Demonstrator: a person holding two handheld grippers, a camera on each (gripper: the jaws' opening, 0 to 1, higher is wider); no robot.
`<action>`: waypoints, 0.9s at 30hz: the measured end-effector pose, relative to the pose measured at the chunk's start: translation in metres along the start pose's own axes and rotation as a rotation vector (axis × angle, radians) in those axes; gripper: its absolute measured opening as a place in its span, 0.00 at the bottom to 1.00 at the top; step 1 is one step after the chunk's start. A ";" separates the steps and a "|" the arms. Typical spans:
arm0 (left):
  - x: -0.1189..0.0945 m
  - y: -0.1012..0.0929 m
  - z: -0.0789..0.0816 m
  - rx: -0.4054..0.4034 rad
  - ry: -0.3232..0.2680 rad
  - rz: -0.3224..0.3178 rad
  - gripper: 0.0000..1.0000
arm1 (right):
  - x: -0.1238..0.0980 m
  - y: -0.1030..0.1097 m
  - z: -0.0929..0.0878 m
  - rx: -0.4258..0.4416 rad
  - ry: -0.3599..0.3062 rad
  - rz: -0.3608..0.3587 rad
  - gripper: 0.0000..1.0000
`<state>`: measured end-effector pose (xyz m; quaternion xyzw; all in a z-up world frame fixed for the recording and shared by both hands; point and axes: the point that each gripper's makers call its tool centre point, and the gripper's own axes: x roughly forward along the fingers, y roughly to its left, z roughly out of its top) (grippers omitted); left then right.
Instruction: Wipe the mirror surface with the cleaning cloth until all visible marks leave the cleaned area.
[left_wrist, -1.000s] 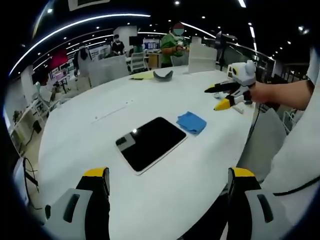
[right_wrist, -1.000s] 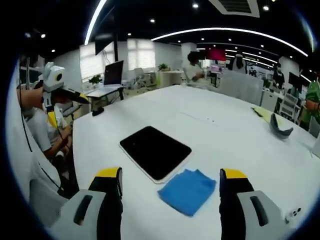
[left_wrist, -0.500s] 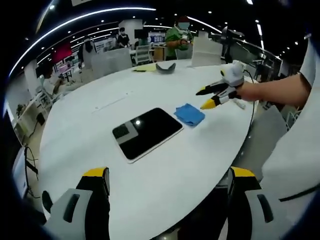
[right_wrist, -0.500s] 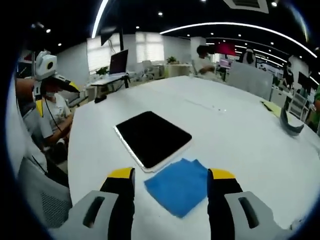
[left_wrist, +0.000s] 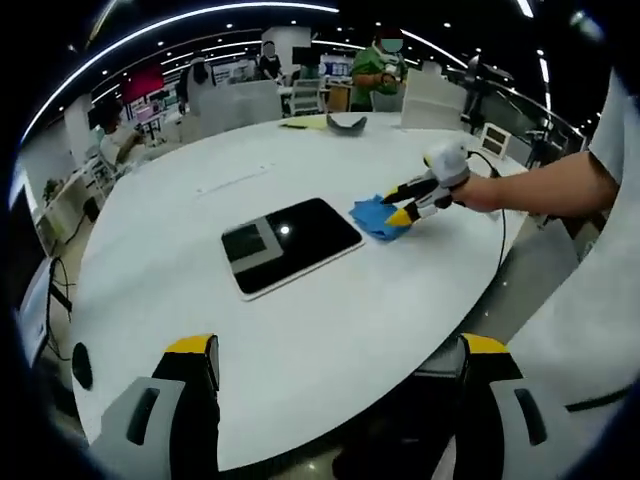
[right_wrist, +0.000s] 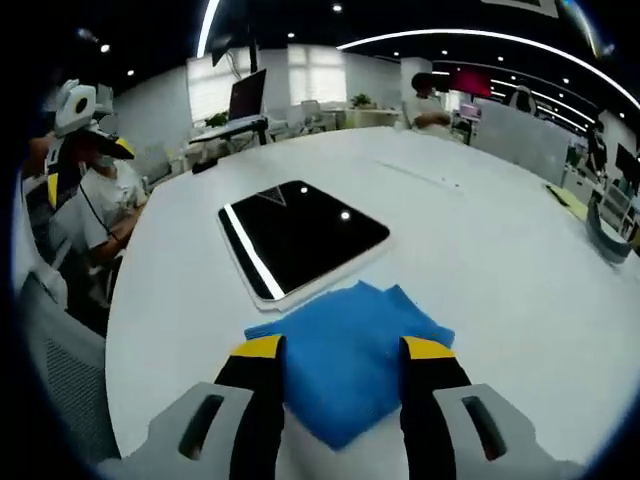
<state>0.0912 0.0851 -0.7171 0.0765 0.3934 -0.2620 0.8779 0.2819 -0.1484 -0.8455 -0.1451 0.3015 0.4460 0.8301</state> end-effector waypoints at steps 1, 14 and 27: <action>0.000 -0.002 -0.003 0.000 0.004 0.004 0.99 | 0.002 0.000 -0.005 -0.005 0.013 0.001 0.41; 0.007 -0.022 -0.003 0.005 0.021 0.007 0.99 | -0.001 0.001 -0.007 -0.050 -0.097 -0.023 0.38; 0.020 -0.026 0.003 0.032 0.015 -0.017 0.99 | -0.002 -0.005 -0.008 -0.032 -0.127 -0.038 0.20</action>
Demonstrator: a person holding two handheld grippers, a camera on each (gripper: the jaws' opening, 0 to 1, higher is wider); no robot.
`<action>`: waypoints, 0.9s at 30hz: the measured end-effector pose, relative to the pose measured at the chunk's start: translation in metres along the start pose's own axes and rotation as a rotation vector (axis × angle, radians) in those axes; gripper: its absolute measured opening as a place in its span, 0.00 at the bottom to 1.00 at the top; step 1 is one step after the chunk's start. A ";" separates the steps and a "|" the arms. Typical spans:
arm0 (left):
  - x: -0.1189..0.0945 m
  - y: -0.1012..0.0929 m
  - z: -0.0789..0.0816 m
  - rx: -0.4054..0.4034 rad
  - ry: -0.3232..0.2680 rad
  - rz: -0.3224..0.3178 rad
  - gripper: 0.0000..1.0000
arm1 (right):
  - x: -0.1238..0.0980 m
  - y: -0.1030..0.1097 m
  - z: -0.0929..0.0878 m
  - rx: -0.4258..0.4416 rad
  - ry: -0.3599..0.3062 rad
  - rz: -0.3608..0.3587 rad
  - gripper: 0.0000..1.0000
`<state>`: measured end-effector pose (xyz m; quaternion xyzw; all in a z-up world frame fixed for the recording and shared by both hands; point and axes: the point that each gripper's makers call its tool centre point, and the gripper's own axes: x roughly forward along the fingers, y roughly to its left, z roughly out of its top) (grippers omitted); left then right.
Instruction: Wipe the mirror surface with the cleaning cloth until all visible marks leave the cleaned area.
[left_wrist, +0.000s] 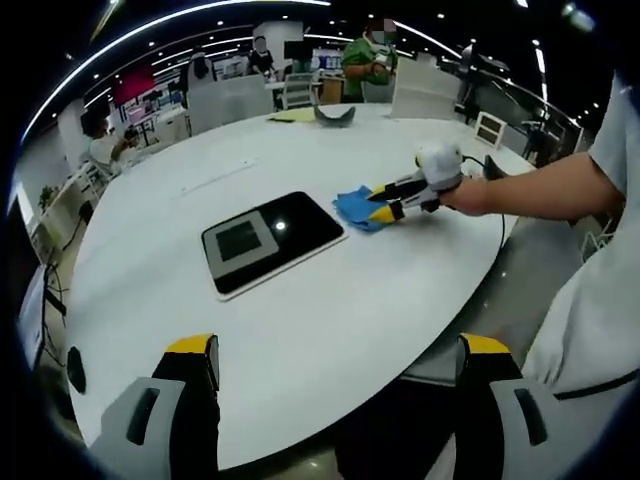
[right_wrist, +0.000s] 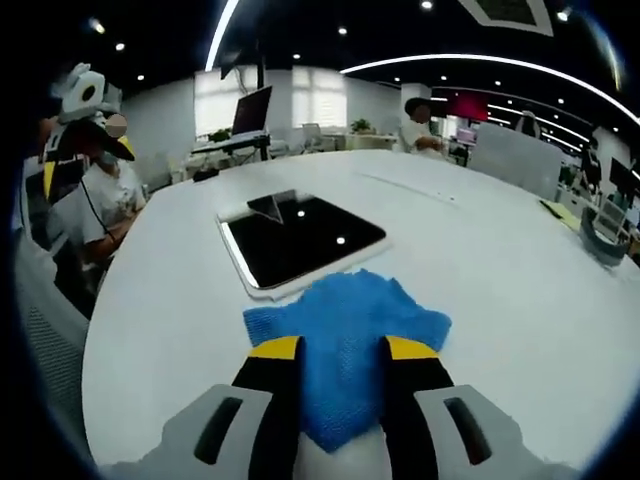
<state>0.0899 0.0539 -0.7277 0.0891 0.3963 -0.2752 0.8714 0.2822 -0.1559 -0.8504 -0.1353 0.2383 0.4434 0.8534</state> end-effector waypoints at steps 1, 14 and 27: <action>0.002 0.000 0.000 0.000 0.004 -0.002 0.99 | -0.001 -0.001 -0.001 -0.001 0.004 -0.003 0.13; 0.013 -0.001 0.009 0.018 -0.005 -0.019 0.99 | 0.000 -0.001 -0.001 -0.008 0.010 -0.015 0.03; 0.011 0.002 0.004 0.006 -0.007 -0.017 0.99 | 0.000 -0.002 -0.002 0.015 0.009 -0.024 0.03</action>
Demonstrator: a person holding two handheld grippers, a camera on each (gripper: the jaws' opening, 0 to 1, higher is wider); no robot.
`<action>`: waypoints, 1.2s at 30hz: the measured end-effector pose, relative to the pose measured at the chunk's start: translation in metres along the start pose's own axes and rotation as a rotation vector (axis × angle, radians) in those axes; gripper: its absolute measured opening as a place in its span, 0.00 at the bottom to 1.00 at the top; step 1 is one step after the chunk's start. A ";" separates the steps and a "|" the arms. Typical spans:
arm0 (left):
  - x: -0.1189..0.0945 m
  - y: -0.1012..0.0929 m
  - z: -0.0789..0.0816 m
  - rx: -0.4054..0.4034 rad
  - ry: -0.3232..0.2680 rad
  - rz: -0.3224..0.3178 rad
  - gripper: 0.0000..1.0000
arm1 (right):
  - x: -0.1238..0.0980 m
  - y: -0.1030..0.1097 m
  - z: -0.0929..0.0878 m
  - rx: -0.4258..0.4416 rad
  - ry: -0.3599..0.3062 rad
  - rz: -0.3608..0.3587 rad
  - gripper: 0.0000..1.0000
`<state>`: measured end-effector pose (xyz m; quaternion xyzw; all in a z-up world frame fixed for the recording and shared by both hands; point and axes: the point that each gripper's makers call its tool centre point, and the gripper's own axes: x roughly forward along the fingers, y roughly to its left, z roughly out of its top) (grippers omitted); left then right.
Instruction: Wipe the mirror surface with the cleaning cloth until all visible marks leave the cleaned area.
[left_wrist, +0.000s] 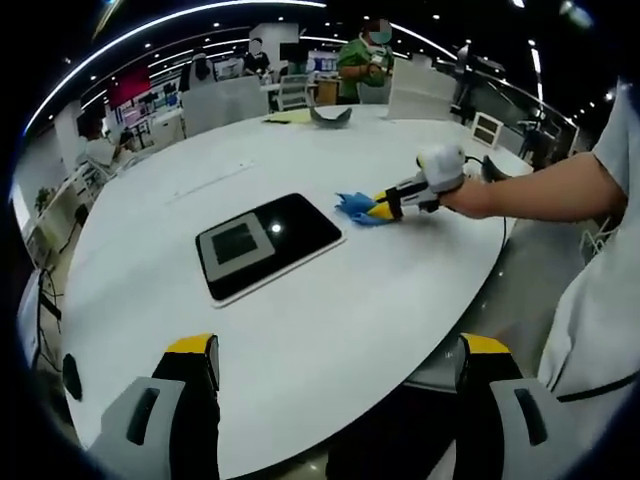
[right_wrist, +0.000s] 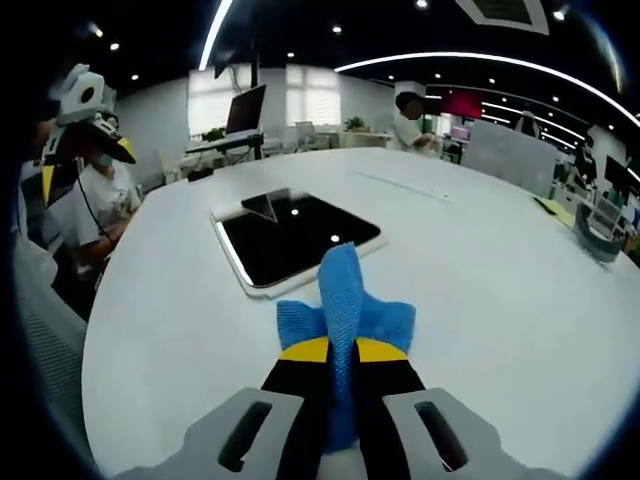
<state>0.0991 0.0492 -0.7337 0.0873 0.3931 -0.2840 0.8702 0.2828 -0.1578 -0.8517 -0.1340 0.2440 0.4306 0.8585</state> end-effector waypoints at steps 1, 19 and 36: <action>0.000 0.001 0.001 0.000 -0.006 -0.001 0.99 | 0.000 0.000 0.000 0.001 0.001 -0.003 0.03; 0.003 0.011 0.003 -0.002 -0.015 -0.028 0.99 | 0.001 -0.001 0.001 0.040 0.026 -0.026 0.02; -0.009 0.033 -0.004 0.011 -0.023 -0.039 0.99 | 0.001 -0.001 0.003 0.076 0.072 -0.050 0.02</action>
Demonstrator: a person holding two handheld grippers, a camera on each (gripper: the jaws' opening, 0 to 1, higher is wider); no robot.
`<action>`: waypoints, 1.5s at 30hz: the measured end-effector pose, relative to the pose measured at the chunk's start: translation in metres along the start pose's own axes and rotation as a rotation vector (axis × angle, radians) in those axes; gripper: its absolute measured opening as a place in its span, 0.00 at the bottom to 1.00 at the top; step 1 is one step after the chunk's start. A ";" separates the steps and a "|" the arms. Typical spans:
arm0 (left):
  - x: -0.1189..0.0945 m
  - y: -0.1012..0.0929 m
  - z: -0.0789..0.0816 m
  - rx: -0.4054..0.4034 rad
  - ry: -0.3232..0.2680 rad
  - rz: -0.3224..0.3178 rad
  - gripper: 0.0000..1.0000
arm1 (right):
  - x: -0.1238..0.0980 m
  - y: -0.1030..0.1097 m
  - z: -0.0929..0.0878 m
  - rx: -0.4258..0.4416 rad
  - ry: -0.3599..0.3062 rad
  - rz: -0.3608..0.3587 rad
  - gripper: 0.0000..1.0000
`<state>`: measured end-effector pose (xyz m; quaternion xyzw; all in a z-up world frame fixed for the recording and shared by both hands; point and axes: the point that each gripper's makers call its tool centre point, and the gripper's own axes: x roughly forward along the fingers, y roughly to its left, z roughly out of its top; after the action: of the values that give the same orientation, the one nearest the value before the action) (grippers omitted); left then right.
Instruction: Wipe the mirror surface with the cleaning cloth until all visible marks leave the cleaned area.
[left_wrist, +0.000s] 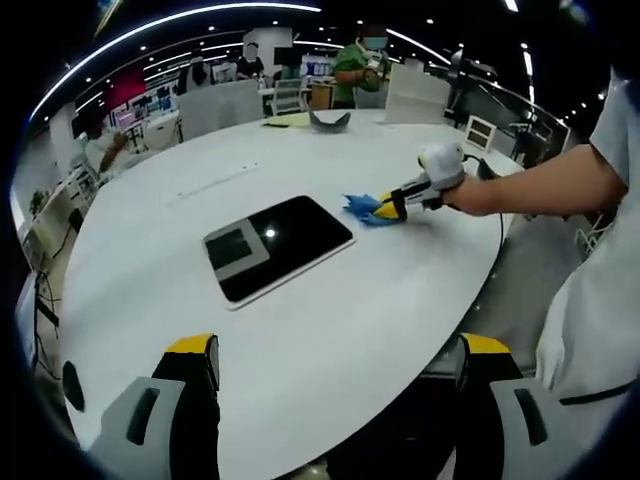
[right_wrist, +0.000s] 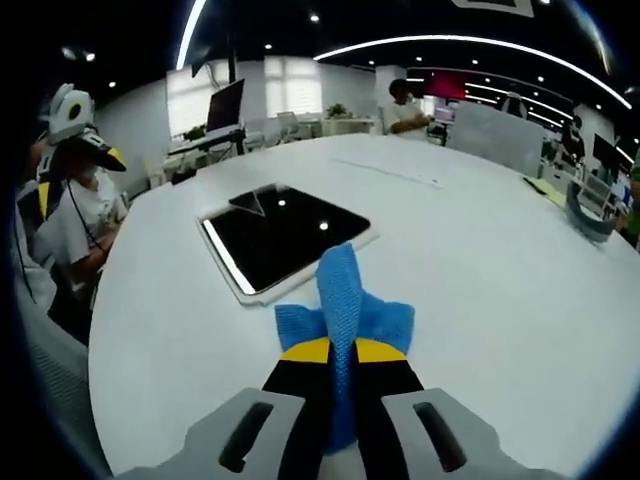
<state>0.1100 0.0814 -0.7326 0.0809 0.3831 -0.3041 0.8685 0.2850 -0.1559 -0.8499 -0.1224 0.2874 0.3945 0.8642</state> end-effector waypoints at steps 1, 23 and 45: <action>0.000 0.002 0.000 -0.005 0.000 -0.004 0.99 | 0.000 -0.001 0.001 0.006 0.002 -0.006 0.02; -0.009 0.026 0.016 0.006 -0.058 -0.038 0.99 | -0.026 0.003 0.061 0.042 -0.070 -0.091 0.02; -0.016 0.041 0.014 0.037 -0.062 -0.044 0.99 | 0.023 0.038 0.099 -0.003 -0.069 -0.011 0.02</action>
<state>0.1347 0.1162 -0.7150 0.0792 0.3522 -0.3324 0.8713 0.3082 -0.0728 -0.7831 -0.1115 0.2563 0.3940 0.8756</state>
